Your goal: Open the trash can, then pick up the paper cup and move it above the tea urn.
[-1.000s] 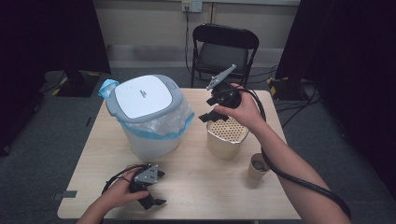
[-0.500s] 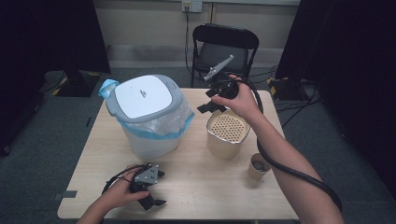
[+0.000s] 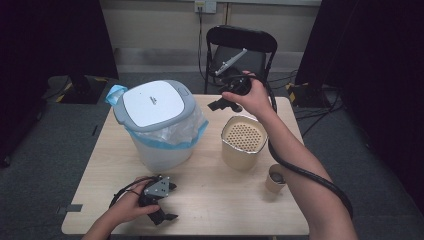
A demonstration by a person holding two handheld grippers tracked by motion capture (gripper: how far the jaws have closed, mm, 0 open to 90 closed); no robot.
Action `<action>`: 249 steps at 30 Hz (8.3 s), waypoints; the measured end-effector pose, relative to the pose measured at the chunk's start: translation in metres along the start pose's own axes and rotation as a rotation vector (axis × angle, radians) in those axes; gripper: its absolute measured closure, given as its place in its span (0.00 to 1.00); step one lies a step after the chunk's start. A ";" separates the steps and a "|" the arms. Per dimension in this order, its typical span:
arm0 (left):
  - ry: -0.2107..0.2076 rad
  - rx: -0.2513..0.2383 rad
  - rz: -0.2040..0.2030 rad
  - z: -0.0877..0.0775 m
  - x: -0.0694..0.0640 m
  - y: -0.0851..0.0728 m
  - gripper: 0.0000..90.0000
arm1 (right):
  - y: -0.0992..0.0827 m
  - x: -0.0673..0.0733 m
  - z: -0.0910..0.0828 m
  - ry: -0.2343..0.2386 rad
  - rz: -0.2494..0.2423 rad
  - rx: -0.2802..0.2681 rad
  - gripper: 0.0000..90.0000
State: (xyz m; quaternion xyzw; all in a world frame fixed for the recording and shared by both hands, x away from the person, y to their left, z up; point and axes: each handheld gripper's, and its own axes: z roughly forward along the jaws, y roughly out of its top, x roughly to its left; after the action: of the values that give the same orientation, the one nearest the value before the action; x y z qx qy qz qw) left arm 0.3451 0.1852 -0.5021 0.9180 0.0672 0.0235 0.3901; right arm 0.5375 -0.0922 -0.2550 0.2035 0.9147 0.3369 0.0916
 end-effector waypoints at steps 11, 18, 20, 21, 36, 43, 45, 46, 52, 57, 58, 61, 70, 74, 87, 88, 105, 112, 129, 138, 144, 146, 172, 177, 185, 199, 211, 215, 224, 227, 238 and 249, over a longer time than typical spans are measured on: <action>-0.006 0.004 -0.001 0.000 0.000 0.000 0.00 | 0.013 -0.009 0.005 -0.017 0.015 0.005 0.26; -0.006 0.004 -0.001 0.000 0.000 0.000 0.00 | 0.026 -0.012 0.013 -0.029 0.011 0.009 0.26; -0.006 0.003 -0.001 0.000 0.000 0.000 0.00 | 0.029 -0.012 0.014 -0.033 0.012 0.019 0.26; -0.006 0.003 -0.001 0.000 0.000 0.000 0.00 | 0.029 -0.012 0.014 -0.033 0.012 0.019 0.26; -0.008 0.003 -0.001 0.000 0.000 0.000 0.00 | 0.047 -0.018 0.024 -0.038 0.017 0.003 0.26; -0.006 0.004 -0.001 0.000 0.000 0.000 0.00 | 0.053 -0.021 0.030 -0.049 0.030 -0.008 0.27; -0.006 0.003 -0.002 0.000 0.000 0.000 0.00 | 0.053 -0.021 0.034 -0.048 0.020 -0.010 0.28; -0.006 0.004 0.000 0.000 0.000 0.000 0.00 | 0.054 -0.020 0.036 -0.047 0.024 -0.002 0.28; -0.006 0.004 -0.001 0.000 0.000 0.000 0.00 | 0.059 -0.018 0.042 -0.041 0.024 -0.012 0.28; -0.006 0.004 -0.001 0.000 0.000 0.000 0.00 | 0.064 -0.018 0.043 -0.039 0.027 -0.020 0.28; -0.006 0.003 -0.002 0.000 0.000 0.000 0.00 | 0.067 -0.016 0.043 -0.035 0.027 -0.024 0.28; -0.006 0.003 -0.001 0.000 0.000 0.000 0.00 | 0.071 -0.015 0.044 -0.026 0.020 -0.038 0.29; -0.006 0.003 -0.001 0.000 0.000 0.000 0.00 | 0.073 -0.010 0.048 -0.008 0.031 -0.044 0.29; -0.007 0.004 -0.002 0.000 0.000 0.000 0.00 | 0.072 -0.009 0.049 -0.018 0.024 -0.048 0.29; -0.005 0.004 -0.001 0.000 0.000 0.000 0.00 | 0.071 -0.008 0.049 -0.031 0.009 -0.037 0.30; -0.006 0.009 0.000 0.000 0.000 0.000 0.00 | 0.071 -0.007 0.049 -0.033 0.007 -0.034 0.30; -0.006 0.003 0.000 0.000 0.000 0.000 0.00 | 0.046 -0.020 0.027 0.003 0.072 -0.139 0.16; -0.004 0.005 0.001 0.000 0.000 0.000 0.00 | 0.018 -0.021 0.009 -0.002 0.079 -0.158 0.17; -0.004 0.001 0.006 0.000 0.000 0.000 0.00 | -0.029 -0.019 -0.003 -0.047 0.038 -0.151 0.20; -0.001 0.002 0.011 0.000 0.000 0.000 0.00 | -0.052 -0.022 -0.009 -0.047 0.082 -0.132 0.20; 0.000 0.000 0.011 0.000 0.000 0.000 0.00 | -0.068 -0.021 -0.015 -0.045 0.101 -0.134 0.20; 0.000 0.001 0.011 0.000 0.001 0.000 0.00 | -0.075 -0.020 -0.019 -0.050 0.108 -0.133 0.21; 0.002 0.005 0.011 0.000 0.000 0.000 0.00 | -0.145 -0.027 -0.045 -0.085 0.181 -0.125 0.18; 0.005 -0.002 0.009 0.000 0.000 0.000 0.00 | -0.152 -0.024 -0.046 -0.092 0.177 -0.113 0.18; 0.005 -0.002 0.010 0.001 0.000 0.000 0.00 | -0.170 -0.019 -0.049 -0.096 0.194 -0.133 0.17; -0.006 -0.001 -0.001 0.001 0.000 0.000 0.00 | -0.208 -0.008 -0.055 -0.082 0.207 -0.167 0.17; -0.006 -0.003 -0.001 0.001 0.000 0.000 0.00 | -0.234 0.004 -0.058 -0.070 0.216 -0.180 0.17; -0.006 -0.003 -0.002 0.001 0.000 0.000 0.00 | -0.243 0.008 -0.059 -0.062 0.228 -0.189 0.17; -0.007 -0.003 -0.002 0.001 0.000 0.000 0.00 | -0.263 0.016 -0.063 -0.062 0.247 -0.205 0.17; -0.003 -0.003 -0.002 0.001 0.000 0.000 0.00 | -0.267 0.020 -0.062 -0.058 0.238 -0.201 0.17; -0.007 -0.003 -0.002 0.001 0.000 0.000 0.00 | -0.282 0.032 -0.057 -0.046 0.238 -0.200 0.17; -0.007 -0.004 -0.002 0.001 0.000 0.000 0.00 | -0.295 0.040 -0.054 -0.028 0.249 -0.199 0.17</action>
State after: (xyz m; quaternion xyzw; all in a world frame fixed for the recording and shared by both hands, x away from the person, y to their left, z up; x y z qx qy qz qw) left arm 0.3449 0.1845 -0.5032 0.9173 0.0667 0.0202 0.3920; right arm 0.3939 -0.3097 -0.4081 0.3099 0.8432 0.4316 0.0814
